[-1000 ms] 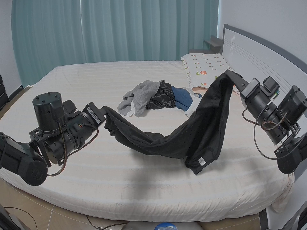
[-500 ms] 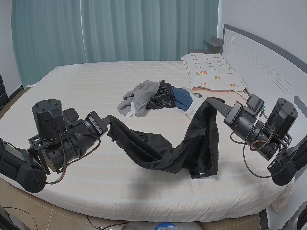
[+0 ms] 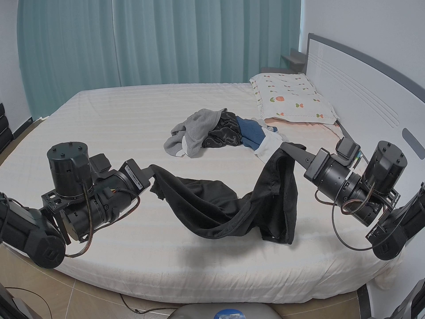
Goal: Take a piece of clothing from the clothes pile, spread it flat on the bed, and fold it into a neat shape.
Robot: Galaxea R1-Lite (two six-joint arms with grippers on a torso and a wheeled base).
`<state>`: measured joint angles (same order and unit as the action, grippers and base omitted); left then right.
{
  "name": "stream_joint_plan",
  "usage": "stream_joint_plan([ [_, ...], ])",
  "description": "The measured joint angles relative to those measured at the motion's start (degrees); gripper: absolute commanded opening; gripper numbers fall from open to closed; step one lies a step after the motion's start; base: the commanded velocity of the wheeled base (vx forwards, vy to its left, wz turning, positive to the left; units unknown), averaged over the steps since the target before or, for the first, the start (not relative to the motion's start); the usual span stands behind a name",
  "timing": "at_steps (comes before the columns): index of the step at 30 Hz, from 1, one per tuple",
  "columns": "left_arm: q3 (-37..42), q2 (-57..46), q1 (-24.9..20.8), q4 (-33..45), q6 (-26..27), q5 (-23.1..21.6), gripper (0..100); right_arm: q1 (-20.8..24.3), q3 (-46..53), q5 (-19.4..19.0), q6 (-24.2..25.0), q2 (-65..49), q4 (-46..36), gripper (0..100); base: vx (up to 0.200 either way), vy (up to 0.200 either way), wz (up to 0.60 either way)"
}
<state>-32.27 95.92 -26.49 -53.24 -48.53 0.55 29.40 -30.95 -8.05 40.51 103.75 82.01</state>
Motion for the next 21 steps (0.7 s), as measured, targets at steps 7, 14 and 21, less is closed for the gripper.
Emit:
stream_joint_plan([
  [7, -0.6, 0.0, 0.4, 0.1, -1.0, 0.0, 0, 0.0, 0.1, -0.1, 0.0, 0.2, -0.2, 0, 0.0, 0.0, 0.0],
  [14, -0.8, -0.1, 0.8, 0.2, -2.8, -0.4, 0, 0.3, 0.1, 0.0, -0.1, 0.6, -0.2, 0, 0.0, 0.143, 0.0],
  [21, -0.8, -0.1, 0.8, 0.1, -2.7, -0.4, 0, 0.8, 0.1, 0.0, -0.1, 0.9, -0.1, 0, 0.0, 0.2, 0.0],
])
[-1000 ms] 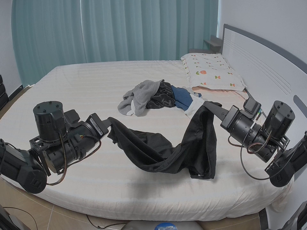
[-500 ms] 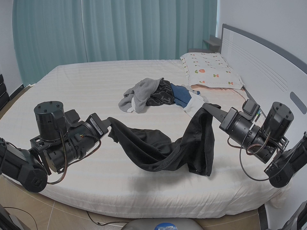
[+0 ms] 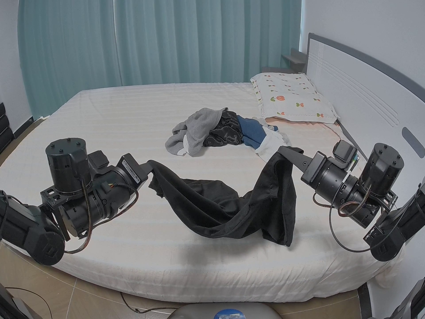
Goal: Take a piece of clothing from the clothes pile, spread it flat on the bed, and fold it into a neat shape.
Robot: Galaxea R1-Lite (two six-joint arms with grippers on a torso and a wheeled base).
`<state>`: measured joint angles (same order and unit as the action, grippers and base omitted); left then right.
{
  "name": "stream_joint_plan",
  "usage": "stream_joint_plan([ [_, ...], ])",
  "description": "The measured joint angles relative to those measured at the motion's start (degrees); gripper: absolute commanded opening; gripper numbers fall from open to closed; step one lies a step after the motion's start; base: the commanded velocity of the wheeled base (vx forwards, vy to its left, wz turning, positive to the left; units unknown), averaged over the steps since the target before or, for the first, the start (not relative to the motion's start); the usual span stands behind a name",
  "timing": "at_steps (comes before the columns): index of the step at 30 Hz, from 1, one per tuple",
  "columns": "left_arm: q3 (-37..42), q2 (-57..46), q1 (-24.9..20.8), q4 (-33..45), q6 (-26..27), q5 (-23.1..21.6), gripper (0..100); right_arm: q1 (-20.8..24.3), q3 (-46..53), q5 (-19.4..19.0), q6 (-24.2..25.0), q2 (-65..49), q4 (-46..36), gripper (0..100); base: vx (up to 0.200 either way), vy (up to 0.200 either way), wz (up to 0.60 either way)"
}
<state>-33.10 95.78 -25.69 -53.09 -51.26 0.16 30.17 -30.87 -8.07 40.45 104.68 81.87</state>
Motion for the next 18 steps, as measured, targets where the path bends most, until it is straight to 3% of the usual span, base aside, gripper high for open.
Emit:
stream_joint_plan([
  [18, 0.0, -0.1, 0.0, -0.1, 0.0, 0.0, 0, 0.1, -0.1, 0.0, 0.0, -0.1, 0.6, 0, 0.0, 0.2, 0.0],
])
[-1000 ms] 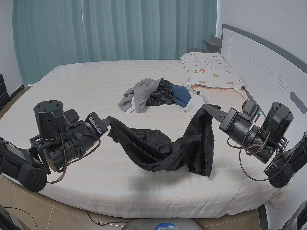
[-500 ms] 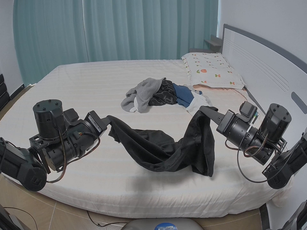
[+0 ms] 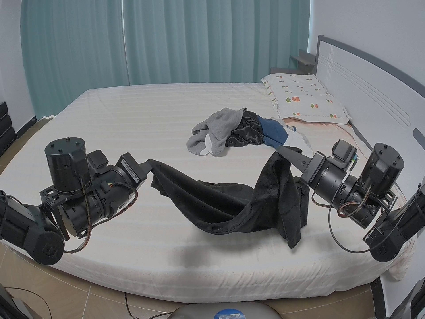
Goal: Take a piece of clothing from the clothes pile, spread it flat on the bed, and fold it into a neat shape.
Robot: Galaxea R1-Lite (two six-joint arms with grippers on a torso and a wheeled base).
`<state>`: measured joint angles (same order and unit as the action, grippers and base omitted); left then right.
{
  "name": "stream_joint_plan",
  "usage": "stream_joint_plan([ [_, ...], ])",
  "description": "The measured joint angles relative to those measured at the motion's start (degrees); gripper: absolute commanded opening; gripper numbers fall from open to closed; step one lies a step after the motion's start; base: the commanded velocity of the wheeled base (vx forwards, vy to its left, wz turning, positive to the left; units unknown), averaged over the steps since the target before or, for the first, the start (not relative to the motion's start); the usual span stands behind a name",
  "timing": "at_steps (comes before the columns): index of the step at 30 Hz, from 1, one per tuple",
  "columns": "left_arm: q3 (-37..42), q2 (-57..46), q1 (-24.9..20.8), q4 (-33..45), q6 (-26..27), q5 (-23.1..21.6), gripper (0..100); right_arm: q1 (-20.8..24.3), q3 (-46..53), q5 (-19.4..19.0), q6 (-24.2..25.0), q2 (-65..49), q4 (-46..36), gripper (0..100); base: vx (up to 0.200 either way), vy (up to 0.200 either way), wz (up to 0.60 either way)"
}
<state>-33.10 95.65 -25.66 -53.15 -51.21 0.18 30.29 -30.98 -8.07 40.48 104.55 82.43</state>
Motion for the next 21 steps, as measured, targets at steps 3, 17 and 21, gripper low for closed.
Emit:
stream_joint_plan([
  [3, 0.0, 0.0, 0.0, 0.0, 0.0, 0.0, 0, 0.0, 0.0, 0.0, 0.0, -0.1, 0.0, 0, 0.0, 0.2, 0.0],
  [17, -0.1, -0.2, 0.0, 0.1, 0.0, 0.0, 0, -0.3, -0.4, 0.1, 0.1, -1.2, 0.8, 0, 0.0, 0.2, 0.0],
  [21, 0.0, -0.4, 0.0, 0.3, 0.1, 0.0, 0, -0.3, -0.4, 0.1, 0.0, -1.5, 0.9, 0, 0.0, 0.2, 0.0],
])
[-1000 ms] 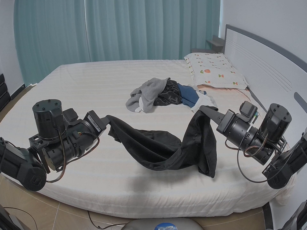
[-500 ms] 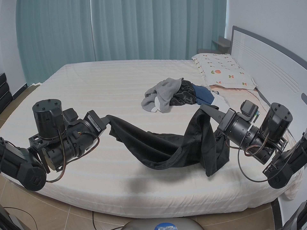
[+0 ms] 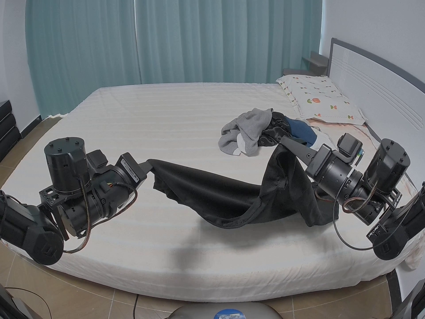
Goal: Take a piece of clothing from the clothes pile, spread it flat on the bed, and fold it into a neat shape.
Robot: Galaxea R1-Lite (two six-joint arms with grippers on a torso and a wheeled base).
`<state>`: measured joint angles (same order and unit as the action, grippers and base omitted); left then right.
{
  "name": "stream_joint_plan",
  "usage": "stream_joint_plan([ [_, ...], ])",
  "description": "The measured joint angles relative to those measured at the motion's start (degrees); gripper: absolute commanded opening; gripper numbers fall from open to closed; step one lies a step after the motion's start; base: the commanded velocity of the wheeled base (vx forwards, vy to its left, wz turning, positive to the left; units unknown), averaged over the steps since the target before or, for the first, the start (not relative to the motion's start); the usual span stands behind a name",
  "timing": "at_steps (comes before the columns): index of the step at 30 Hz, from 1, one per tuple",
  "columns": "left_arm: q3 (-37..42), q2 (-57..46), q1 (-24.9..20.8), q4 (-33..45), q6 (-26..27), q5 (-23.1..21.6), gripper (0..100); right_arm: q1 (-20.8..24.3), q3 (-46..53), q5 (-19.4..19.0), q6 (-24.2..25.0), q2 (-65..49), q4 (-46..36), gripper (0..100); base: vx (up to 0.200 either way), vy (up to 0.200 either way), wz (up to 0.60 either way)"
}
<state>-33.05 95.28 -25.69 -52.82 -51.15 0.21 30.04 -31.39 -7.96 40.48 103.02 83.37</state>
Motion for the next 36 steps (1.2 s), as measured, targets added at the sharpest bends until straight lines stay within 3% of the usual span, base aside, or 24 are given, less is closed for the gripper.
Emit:
stream_joint_plan([
  [36, 0.9, -2.2, -0.2, 0.5, 1.5, 0.0, 0, -0.4, -0.5, -0.2, -0.2, -2.5, -0.1, 0, 0.0, 0.2, 0.0],
])
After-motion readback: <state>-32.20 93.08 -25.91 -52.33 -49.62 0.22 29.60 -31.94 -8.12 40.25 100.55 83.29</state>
